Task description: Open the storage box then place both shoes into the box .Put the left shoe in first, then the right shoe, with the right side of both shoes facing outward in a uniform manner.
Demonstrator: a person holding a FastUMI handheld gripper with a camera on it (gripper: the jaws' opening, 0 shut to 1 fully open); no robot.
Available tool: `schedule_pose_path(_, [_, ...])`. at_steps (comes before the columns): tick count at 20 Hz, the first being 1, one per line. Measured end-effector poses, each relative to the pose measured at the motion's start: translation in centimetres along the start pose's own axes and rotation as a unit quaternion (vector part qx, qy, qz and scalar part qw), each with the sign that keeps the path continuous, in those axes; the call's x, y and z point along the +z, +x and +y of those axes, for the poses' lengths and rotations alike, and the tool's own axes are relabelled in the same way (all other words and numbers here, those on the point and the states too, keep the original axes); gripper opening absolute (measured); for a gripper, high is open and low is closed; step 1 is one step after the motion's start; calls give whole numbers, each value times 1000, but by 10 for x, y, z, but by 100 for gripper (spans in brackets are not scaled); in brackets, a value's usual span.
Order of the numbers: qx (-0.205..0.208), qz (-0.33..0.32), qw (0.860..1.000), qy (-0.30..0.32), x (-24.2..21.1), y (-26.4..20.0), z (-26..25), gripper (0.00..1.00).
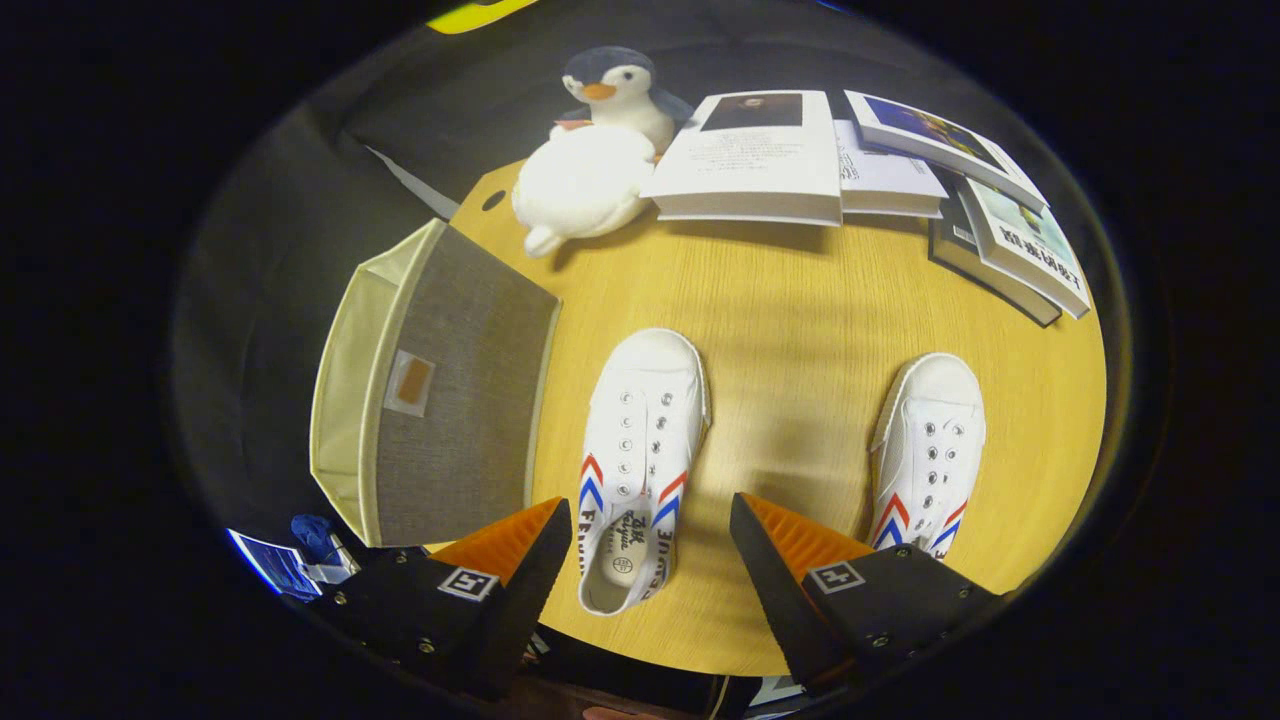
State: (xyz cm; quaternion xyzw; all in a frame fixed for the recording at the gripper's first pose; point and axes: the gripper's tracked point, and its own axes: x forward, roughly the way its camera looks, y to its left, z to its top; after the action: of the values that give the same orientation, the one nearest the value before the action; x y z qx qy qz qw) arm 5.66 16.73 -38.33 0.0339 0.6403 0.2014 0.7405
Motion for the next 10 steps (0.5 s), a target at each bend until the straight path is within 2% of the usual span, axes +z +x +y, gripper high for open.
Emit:
schedule_pose_path(7, [-13, 48, 999, -16, -22, 35, -9, 97])
schedule_pose_path(8, [-25, 55, 998, -23, -24, 39, -12, 92])
schedule_pose_path(10, [-53, 59, 996, -49, -24, 46, -20, 92])
